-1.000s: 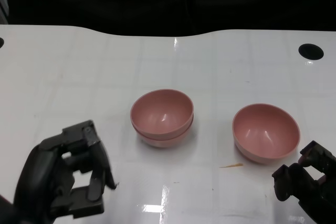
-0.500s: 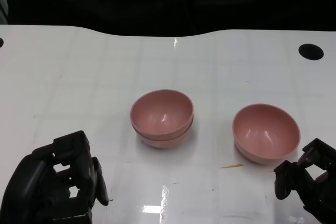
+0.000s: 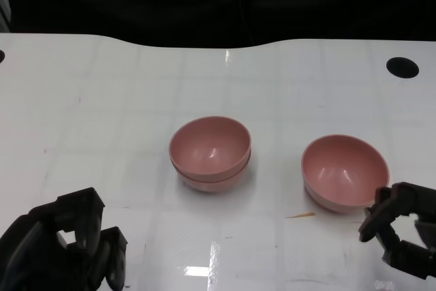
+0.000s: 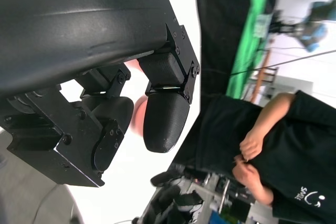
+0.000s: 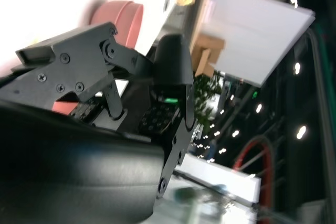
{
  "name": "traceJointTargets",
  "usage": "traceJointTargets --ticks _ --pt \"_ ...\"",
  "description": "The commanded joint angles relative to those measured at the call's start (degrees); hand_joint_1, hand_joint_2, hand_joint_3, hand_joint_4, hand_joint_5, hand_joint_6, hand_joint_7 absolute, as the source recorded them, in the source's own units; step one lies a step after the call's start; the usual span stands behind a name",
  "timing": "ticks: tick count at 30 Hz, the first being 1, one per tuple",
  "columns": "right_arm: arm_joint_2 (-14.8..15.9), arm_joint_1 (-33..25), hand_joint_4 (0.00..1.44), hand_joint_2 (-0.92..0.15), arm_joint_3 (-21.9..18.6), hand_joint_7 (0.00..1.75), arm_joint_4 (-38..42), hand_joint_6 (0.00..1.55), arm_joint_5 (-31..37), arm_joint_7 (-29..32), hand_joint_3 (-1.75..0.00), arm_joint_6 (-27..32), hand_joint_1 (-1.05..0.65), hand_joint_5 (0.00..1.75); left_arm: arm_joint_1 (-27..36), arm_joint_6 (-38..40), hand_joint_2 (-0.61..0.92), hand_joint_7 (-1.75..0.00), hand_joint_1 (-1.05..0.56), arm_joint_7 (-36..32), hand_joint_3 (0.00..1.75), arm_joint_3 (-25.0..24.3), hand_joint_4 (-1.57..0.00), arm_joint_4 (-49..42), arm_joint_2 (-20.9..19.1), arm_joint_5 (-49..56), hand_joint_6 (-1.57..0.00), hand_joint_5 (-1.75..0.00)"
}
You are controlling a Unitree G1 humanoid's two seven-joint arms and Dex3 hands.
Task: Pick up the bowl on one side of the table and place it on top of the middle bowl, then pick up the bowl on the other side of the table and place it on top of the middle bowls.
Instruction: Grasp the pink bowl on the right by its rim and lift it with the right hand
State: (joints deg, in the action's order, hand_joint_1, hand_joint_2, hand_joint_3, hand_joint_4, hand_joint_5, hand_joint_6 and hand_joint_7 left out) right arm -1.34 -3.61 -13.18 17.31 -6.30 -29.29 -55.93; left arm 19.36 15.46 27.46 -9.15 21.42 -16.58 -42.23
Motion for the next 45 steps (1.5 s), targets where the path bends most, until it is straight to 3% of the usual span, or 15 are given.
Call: traceJointTargets --ticks 1,9,12,17,18,19,20,21,23,24,27,31,36,45 --pt "2.22 0.84 0.96 -0.75 -0.32 1.13 2.45 0.93 3.35 4.0 -0.72 -4.73 -0.19 1.39 -0.6 2.04 0.59 -1.75 0.16 3.01 1.7 -1.41 -1.12 -1.2 -1.26 -2.39 -0.97 -1.75" --pt "5.5 1.93 0.96 -0.84 1.77 1.13 4.94 0.92 6.97 10.21 -0.53 -9.39 -0.19 1.39 -1.25 6.78 0.57 -1.75 0.08 3.0 1.67 -3.43 -1.11 -0.92 -1.17 -4.77 -0.97 -1.75" --pt "6.35 2.56 0.94 -0.9 0.64 1.12 5.25 0.9 11.07 13.55 -0.41 -11.51 -0.2 1.41 -1.66 7.62 0.58 -1.75 0.07 3.16 1.69 -3.79 -1.11 -1.08 -0.97 -5.21 -0.97 -1.75" --pt "8.06 2.81 0.84 -0.92 0.33 0.94 4.83 0.88 16.9 18.2 -0.33 -11.86 -0.26 1.4 -1.99 9.26 0.58 -1.75 0.09 2.25 1.72 -4.23 -1.12 -0.66 -0.82 -5.35 -0.98 -1.75" --pt "8.11 2.38 0.84 -0.92 -1.6 0.93 2.22 0.88 22.75 20.57 -0.33 -10.59 -0.26 1.4 -2.1 9.1 0.58 -1.75 0.09 2.58 1.72 -4.29 -1.13 -0.82 -0.67 -5.17 -0.98 -1.75" --pt "8.26 1.88 0.81 -0.92 -3.18 0.77 -0.38 0.88 28.21 22.79 -0.3 -9.12 -0.36 1.12 -2.19 8.93 0.58 -1.75 0.09 2.93 1.72 -4.32 -1.12 -0.97 -0.56 -5.01 -0.98 -1.75" --pt "9.0 0.95 0.8 -0.92 -4.18 0.49 -3.98 0.89 34.15 24.24 -0.32 -6.16 -0.47 0.66 -2.31 8.65 0.58 -1.75 0.09 3.23 1.72 -4.32 -1.12 -1.17 -0.39 -4.85 -0.97 -1.75" --pt "9.8 0.05 0.75 -0.92 -4.63 0.32 -7.25 0.86 39.13 25.23 -0.37 -3.17 -0.54 0.39 -2.43 8.51 0.58 -1.75 0.09 3.4 1.72 -4.31 -1.12 -1.33 -0.26 -4.76 -0.97 -1.75" --pt "11.09 -1.39 0.59 -0.92 -3.98 0.11 -11.95 0.76 45.23 26.62 -0.43 1.97 -0.64 0.11 -2.6 8.64 0.58 -1.75 0.09 3.36 1.72 -4.35 -1.12 -1.47 -0.11 -4.75 -0.97 -1.75" --pt "11.8 -1.96 0.51 -0.92 -3.39 0.06 -14.44 0.7 48.17 26.94 -0.45 4.87 -0.68 0.06 -2.66 8.93 0.59 -1.75 0.09 3.16 1.73 -4.41 -1.12 -1.48 -0.03 -4.9 -0.97 -1.75" --pt "13.75 -2.71 0.28 -0.92 -0.78 0.01 -19.67 0.5 53.34 26.32 -0.47 12.72 -0.81 0.01 -2.58 9.98 0.61 -1.75 0.11 2.04 1.73 -4.54 -1.13 -0.76 -0.02 -5.0 -0.97 -1.75" --pt "16.99 -2.25 0.2 -0.92 3.31 0.0 -22.39 0.38 56.5 25.66 -0.45 20.0 -0.89 0.0 -2.59 10.38 0.63 -1.75 0.12 1.85 1.72 -4.78 -1.13 -0.49 0.04 -4.8 -0.97 -1.75" --pt "21.29 -0.1 0.16 -0.92 8.9 0.0 -22.93 0.33 59.82 25.0 -0.41 26.54 -0.93 0.0 -2.53 9.88 0.64 -1.75 0.11 2.58 1.7 -4.94 -1.13 -0.77 0.05 -4.6 -0.96 -1.75" --pt "25.02 4.66 0.18 -0.92 16.99 0.01 -19.16 0.36 60.7 23.83 -0.33 35.51 -0.91 0.01 -2.53 11.12 0.67 -1.75 0.12 0.98 1.67 -4.99 -1.13 0.18 0.09 -4.67 -0.96 -1.75"
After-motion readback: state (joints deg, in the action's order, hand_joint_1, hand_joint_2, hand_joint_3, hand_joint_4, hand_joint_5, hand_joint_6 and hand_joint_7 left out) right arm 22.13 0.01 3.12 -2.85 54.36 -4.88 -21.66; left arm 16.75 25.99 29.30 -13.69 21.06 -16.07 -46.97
